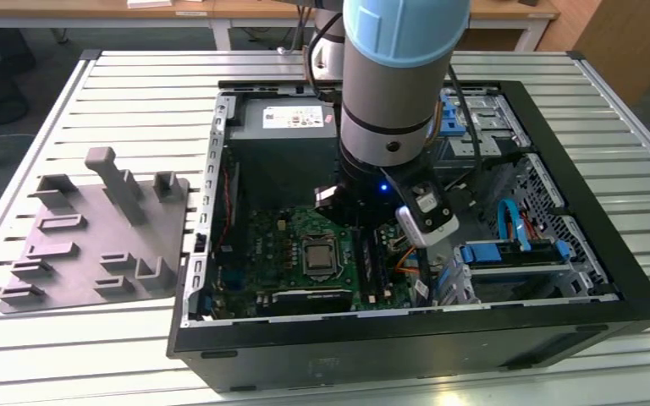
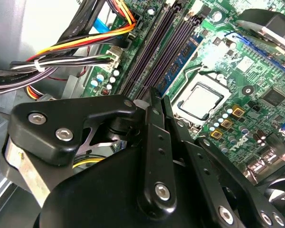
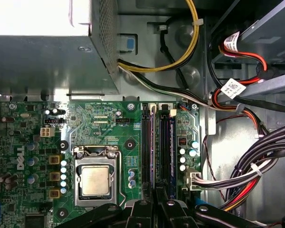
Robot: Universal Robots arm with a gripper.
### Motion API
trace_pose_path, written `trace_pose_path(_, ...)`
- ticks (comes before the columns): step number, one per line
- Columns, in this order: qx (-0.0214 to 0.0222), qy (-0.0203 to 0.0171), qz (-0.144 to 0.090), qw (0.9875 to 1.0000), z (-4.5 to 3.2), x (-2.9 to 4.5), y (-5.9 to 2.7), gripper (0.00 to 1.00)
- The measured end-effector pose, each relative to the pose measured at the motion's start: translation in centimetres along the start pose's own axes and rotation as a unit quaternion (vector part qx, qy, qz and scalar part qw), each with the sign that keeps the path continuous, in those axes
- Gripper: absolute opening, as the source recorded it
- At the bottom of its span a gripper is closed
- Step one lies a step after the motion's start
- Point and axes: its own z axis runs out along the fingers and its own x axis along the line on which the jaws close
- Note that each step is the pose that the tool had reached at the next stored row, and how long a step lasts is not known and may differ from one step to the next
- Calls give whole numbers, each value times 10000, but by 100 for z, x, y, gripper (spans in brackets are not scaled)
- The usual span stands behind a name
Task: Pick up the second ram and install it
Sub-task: 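Insert the second ram into the second slot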
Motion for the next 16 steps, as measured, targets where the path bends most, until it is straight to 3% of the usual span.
trace_pose_path(16, 0, 0, 0, 10000, 52, 3, -3, 14)
